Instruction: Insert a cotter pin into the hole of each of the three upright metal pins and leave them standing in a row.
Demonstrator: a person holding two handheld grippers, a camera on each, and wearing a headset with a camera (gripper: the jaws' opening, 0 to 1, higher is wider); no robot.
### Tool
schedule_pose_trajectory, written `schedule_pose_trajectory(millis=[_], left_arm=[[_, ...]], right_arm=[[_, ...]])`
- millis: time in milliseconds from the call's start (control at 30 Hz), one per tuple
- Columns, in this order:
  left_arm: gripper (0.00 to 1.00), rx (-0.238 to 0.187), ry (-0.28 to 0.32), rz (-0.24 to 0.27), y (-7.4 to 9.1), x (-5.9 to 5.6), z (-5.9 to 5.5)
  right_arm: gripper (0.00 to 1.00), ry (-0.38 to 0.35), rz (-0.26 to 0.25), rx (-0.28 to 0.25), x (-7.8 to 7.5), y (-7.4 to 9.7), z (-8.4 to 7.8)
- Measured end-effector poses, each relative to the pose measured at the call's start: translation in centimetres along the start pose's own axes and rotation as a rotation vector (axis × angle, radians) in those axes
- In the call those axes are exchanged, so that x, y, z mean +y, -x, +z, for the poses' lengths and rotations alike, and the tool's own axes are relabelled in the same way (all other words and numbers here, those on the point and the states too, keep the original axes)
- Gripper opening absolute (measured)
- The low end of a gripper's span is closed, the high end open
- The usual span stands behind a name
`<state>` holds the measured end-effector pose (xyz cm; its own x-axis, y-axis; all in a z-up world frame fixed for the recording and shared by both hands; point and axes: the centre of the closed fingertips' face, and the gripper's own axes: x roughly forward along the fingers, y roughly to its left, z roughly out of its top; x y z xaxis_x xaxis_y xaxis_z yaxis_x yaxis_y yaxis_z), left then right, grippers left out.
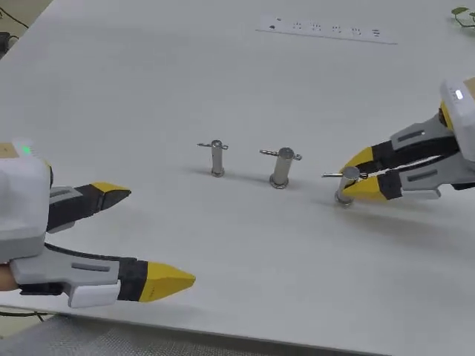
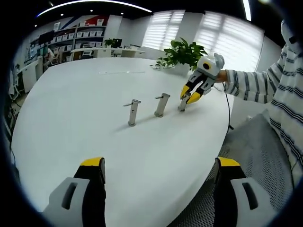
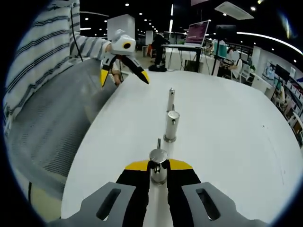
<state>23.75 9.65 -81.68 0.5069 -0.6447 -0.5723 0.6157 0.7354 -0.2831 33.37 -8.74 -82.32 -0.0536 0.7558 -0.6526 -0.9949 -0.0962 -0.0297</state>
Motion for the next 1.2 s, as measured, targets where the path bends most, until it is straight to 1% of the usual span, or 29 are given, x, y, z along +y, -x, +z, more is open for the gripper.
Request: schedule_pose_trajectory(millis=[167, 267, 333, 400, 500, 633, 700, 833, 900, 1000, 1033, 1067, 1133, 1200], left_arm=[[0.96, 0.010, 0.003, 0.024, 0.0, 0.3, 0.0], [0.96, 0.000, 0.010, 0.032, 0.0, 0.1, 0.3], [0.96, -0.003, 0.014, 0.033, -0.1, -0.1, 0.4], [0.96, 0.001, 0.017, 0.034, -0.2, -0.2, 0.3], [0.96, 0.008, 0.022, 0.038, -0.4, -0.3, 0.1], [0.95, 0.016, 0.026, 0.035, -0.5, -0.5, 0.0], [0.95, 0.016, 0.017, 0.041, -0.5, -0.4, 0.3], [0.95, 0.001, 0.018, 0.040, -0.4, -0.5, 0.7], [0.95, 0.007, 0.015, 0.036, -0.5, -0.6, 0.6], [0.95, 0.026, 0.006, 0.029, -0.7, -0.6, 0.3], [0.95, 0.026, 0.006, 0.029, -0.7, -0.6, 0.3], [0.95, 0.024, 0.009, 0.027, -0.7, -0.7, 0.3], [0.93, 0.018, 0.027, 0.013, -0.7, -0.8, 0.2], [0.93, 0.020, 0.025, 0.014, -0.7, -0.8, 0.1]], right_arm=[[0.13, 0.006, 0.006, -0.010, -1.0, -0.2, -0.2], [0.13, 0.009, 0.011, -0.017, -1.4, -0.2, -0.3], [0.13, 0.004, 0.013, -0.036, -1.7, -0.3, -0.1], [0.13, 0.004, 0.019, -0.044, -1.7, -0.3, 0.0], [0.13, 0.015, 0.041, -0.053, -1.4, -0.3, 0.1], [0.13, 0.009, 0.054, -0.061, -1.4, -0.1, -0.1], [0.13, 0.009, 0.059, -0.058, -1.4, 0.0, -0.2], [0.13, 0.010, 0.056, -0.048, -1.5, 0.2, -0.5], [0.14, 0.006, 0.054, -0.049, -1.5, 0.2, -0.5], [0.14, 0.005, 0.055, -0.042, -1.5, 0.2, -0.5], [0.14, -0.006, 0.057, -0.039, -1.5, 0.2, -0.5], [0.14, -0.003, 0.061, -0.032, -1.5, 0.2, -0.5], [0.14, -0.005, 0.066, -0.021, -1.6, 0.2, -0.5], [0.15, -0.011, 0.069, -0.016, -1.6, 0.2, -0.6]])
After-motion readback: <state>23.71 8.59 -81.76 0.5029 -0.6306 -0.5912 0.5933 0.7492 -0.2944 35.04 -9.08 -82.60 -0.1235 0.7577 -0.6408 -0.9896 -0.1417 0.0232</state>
